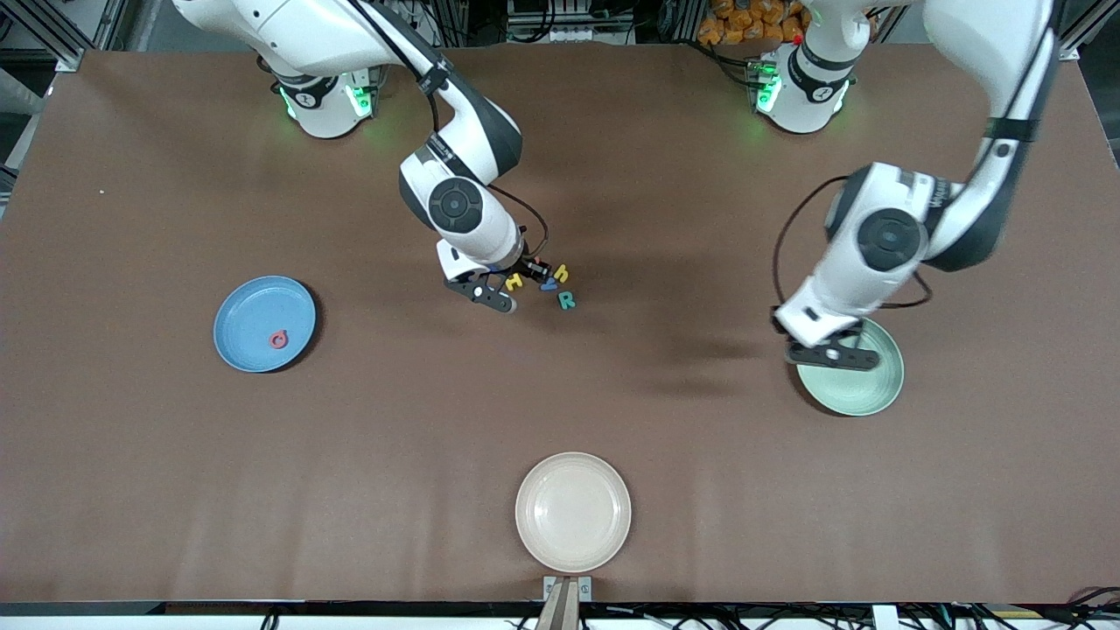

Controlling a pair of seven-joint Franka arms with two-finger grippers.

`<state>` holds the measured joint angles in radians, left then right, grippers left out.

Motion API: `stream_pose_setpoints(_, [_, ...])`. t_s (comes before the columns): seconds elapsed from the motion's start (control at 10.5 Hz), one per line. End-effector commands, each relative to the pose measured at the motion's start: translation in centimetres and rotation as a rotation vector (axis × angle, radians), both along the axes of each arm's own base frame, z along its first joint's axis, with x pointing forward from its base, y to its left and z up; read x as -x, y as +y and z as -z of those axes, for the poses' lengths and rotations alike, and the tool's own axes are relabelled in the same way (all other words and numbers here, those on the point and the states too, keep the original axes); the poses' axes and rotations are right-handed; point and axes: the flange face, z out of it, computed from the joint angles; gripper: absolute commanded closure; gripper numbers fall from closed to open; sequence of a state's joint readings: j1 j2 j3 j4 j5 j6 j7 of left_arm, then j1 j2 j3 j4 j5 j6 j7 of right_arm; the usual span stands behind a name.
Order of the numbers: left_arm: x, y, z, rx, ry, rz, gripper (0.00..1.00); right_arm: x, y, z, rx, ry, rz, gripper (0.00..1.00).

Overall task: Sort uppercase to blue plate, lowercase to green plate
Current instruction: 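Carry the blue 6 to the green plate while the right gripper reaches letters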

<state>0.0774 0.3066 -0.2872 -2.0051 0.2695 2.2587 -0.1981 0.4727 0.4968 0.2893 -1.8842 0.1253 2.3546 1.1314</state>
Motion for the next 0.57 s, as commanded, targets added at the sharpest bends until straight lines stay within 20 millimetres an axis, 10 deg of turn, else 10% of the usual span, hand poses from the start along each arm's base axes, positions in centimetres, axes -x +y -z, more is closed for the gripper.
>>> stream_pose_setpoints(0.0, [0.1, 4.1, 1.5, 0.013, 0.052, -0.006, 1.00, 1.1, 0.6, 0.4, 0.051, -0.059, 0.052, 0.38])
stream_pose_setpoints(0.29, [0.0, 5.8, 3.7, 0.025, 0.087, -0.055, 0.12, 1.2, 1.3, 2.5, 0.094, -0.127, 0.041, 0.40])
stream_pose_setpoints(0.48, [-0.4, 6.3, 2.4, 0.022, 0.061, -0.064, 0.00, 1.0, 1.8, 3.7, 0.065, -0.141, 0.044, 0.39])
